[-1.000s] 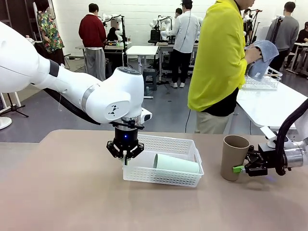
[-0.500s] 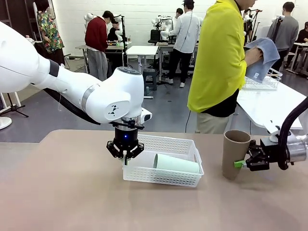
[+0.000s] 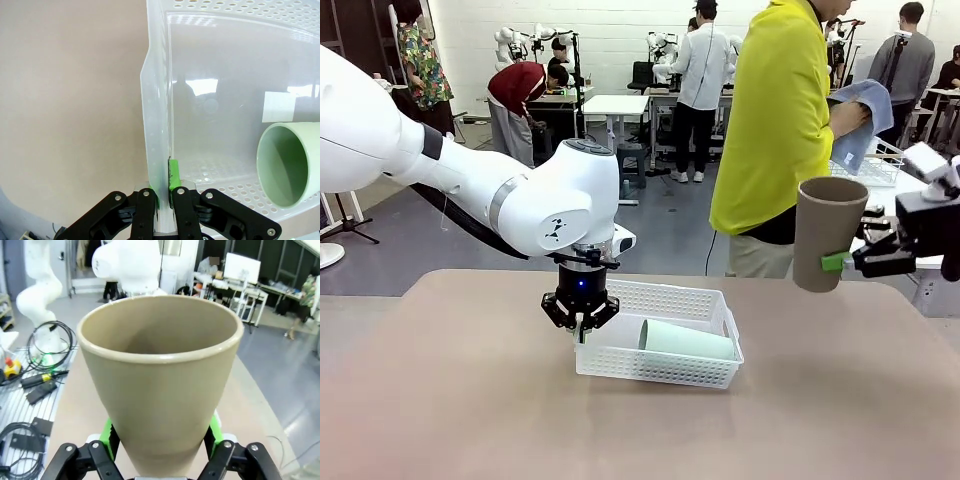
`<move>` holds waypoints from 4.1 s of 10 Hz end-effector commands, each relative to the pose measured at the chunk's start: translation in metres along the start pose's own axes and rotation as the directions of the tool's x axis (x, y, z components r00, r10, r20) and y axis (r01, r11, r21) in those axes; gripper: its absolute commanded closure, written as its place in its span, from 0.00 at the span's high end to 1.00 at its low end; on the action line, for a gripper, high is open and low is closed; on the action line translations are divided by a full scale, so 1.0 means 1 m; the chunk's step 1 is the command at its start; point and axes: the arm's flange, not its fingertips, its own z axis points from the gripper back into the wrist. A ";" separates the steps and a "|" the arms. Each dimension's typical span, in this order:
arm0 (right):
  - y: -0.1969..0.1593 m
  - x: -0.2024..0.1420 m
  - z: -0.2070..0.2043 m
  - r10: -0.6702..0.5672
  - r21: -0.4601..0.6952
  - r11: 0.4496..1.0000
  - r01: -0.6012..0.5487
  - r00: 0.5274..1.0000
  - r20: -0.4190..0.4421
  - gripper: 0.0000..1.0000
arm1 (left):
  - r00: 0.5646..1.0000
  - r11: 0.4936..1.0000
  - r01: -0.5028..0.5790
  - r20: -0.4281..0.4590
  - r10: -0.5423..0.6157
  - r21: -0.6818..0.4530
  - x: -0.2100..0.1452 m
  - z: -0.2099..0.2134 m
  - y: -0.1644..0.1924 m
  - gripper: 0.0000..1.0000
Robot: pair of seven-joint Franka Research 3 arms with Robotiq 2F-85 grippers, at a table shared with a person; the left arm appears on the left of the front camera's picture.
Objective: Clean and organize the cups into the basket.
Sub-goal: Pick up the Reusable plastic cup from the right side of the table and stack it inside the Organizing basket in the center of the table.
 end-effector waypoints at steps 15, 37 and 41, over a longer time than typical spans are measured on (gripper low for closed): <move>-0.081 0.086 -0.241 0.124 0.237 0.961 0.141 0.547 -0.828 0.81 | 1.000 1.000 -0.001 0.001 0.001 0.001 0.000 0.000 0.001 0.00; -0.102 -0.004 -0.318 0.146 0.249 0.964 0.096 0.592 -0.793 0.81 | 1.000 1.000 -0.001 0.001 0.001 0.001 0.000 0.000 0.001 0.00; -0.101 -0.005 -0.319 0.159 0.270 0.958 0.097 0.604 -0.781 1.00 | 1.000 1.000 -0.001 0.001 0.001 0.001 0.000 0.000 0.001 0.00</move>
